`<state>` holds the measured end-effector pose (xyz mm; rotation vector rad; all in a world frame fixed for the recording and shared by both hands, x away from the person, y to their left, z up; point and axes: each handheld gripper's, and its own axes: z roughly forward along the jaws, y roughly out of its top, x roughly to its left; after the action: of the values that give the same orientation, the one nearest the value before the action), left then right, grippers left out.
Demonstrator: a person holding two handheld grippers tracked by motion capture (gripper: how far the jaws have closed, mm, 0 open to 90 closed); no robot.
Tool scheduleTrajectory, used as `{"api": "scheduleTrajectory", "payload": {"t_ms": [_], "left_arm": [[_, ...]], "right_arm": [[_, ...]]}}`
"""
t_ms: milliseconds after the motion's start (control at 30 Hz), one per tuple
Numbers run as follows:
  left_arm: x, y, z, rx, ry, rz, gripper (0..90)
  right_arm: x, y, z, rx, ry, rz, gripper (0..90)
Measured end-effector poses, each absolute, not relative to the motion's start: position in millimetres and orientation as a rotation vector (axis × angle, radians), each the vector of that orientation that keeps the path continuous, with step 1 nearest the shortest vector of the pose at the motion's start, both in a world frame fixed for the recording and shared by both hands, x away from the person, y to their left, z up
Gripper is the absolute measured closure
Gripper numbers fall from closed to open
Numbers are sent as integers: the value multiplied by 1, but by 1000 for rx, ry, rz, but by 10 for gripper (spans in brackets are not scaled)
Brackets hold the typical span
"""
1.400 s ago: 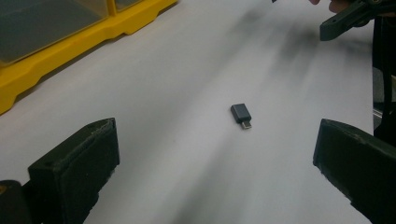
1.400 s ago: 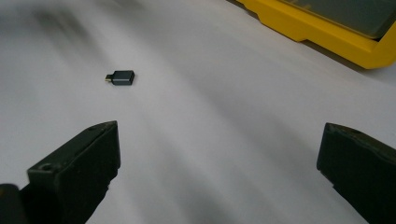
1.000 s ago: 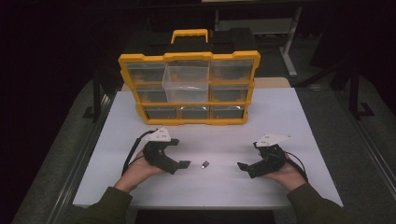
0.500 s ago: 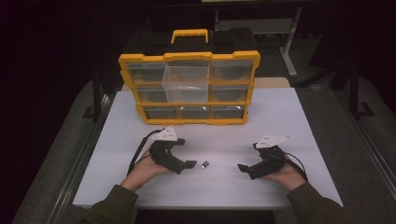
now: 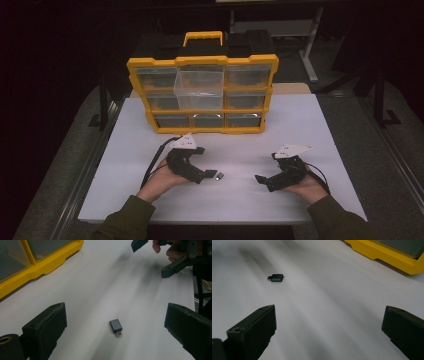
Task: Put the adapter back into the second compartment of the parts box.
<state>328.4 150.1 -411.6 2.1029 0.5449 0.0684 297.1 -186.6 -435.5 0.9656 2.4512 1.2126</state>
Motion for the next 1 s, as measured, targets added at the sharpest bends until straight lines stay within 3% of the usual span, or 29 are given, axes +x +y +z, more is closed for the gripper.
{"api": "scheduleTrajectory", "payload": {"t_ms": [233,1000], "left_arm": [[330,143,-411,2102,550,66,70],[326,128,-425,2174,568,58,404]], "right_arm": [[297,-187,-435,967,2446,1211,0],[296,-187,-435,963,2451,1199,0]]}}
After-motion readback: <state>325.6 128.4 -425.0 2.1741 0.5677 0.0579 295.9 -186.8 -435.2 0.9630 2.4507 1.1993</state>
